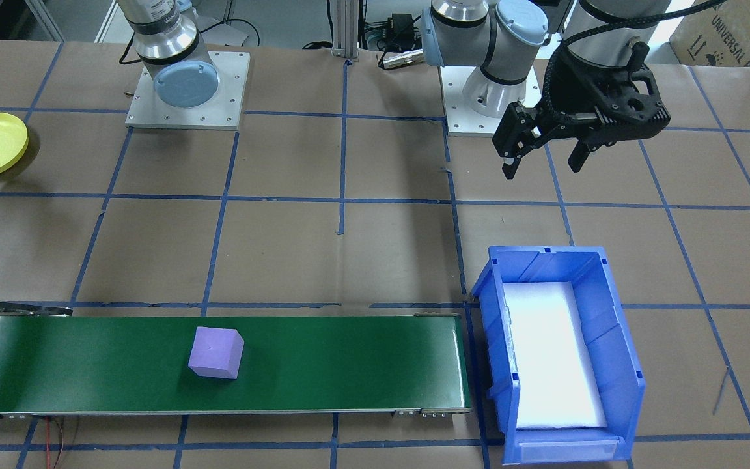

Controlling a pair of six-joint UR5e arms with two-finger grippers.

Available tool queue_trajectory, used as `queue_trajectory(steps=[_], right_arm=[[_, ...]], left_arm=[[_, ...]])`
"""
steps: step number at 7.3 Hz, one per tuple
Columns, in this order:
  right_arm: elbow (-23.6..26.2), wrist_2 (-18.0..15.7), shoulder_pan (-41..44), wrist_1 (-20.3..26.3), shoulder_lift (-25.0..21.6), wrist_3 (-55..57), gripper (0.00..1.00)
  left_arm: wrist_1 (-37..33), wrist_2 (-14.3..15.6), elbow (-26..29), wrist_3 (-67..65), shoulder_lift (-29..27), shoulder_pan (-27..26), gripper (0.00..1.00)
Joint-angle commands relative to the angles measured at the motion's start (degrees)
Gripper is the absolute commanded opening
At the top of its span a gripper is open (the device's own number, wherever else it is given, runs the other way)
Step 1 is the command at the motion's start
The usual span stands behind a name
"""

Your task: Move block left to right into plate

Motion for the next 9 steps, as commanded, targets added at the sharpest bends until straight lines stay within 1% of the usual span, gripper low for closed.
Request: queue_trajectory(steps=[1,2,3,5,6,7,8,9], right_arm=[[2.57,-2.63,-4.6,-0.64,0.22,-0.25,0.33],[2.15,-1.59,-4.62,-0.64,0.83,-0.16,0.81],[2.05,-1.84,-4.62,-0.38,0.92,-0.25,1.0],[1.09,-1.76,-4.27,0.24,0.66,-0.25,1.0],[0.56,-1.41,-2.35,0.85,-0.12,0.18,1.0],[-1.62,0.07,5.5,-0.71,0.04,0.54,1.0],[-7.73,2.78,13.23,-0.03,0.92,2.89,1.0],[-12.49,8.03,19.14,-0.02,3.36,6.83,1.0]], left_arm=[[0.01,0.01,-0.06,0.0,0.01,0.01,1.0],[0.01,-0.07,-0.14,0.0,0.01,0.01,1.0],[0.01,-0.08,-0.23,-0.08,0.01,-0.08,1.0],[0.01,-0.08,-0.32,-0.08,0.01,-0.08,1.0],[0.01,-0.08,-0.32,-0.08,0.01,-0.08,1.0],[0.1,-0.08,-0.41,-0.08,0.01,-0.08,1.0],[0.1,-0.08,-0.41,-0.08,0.01,-0.08,1.0],[0.1,-0.08,-0.41,-0.08,0.01,-0.08,1.0]])
